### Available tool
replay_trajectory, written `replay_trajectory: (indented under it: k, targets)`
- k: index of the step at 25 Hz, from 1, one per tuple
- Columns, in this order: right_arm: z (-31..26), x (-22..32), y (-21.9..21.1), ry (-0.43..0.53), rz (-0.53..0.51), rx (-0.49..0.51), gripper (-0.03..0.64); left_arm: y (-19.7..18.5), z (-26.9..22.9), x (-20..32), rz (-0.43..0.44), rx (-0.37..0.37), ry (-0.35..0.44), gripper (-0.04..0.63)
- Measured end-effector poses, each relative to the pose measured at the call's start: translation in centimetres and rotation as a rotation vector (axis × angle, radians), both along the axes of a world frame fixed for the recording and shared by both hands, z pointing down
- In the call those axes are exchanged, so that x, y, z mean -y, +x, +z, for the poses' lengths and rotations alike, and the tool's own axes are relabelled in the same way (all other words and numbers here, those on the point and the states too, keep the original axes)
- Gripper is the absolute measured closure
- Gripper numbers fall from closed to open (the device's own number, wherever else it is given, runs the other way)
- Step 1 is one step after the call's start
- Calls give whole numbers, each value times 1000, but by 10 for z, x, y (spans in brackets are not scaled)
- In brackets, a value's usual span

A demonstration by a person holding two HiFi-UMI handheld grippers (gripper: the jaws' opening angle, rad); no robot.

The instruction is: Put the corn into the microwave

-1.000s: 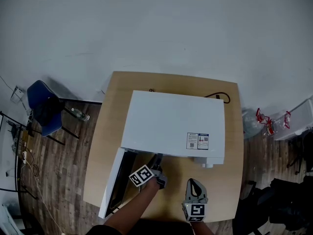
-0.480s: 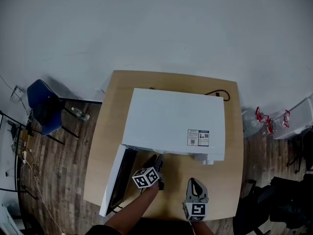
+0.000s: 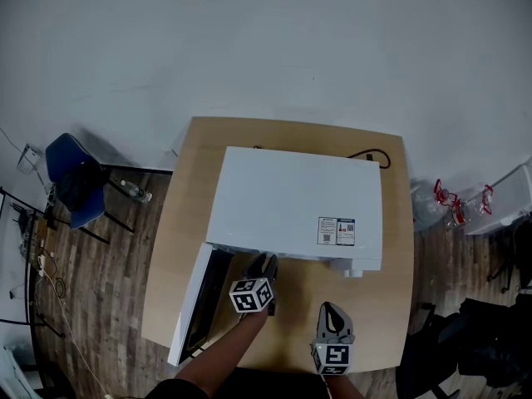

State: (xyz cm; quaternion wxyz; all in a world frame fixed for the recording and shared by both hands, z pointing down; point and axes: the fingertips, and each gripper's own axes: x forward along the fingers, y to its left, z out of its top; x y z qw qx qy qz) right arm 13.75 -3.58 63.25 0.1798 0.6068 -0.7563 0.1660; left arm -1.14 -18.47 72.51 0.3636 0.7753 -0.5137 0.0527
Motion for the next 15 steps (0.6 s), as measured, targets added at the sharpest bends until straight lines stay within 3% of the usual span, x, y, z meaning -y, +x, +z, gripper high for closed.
replay_trajectory:
  k: [10, 15]
  targets:
    - [3, 5, 6, -3, 2, 3, 557, 7, 1, 5, 19, 64, 17, 457]
    - [5, 6, 7, -3, 1, 27, 557, 11, 1, 11, 34, 62, 27, 457]
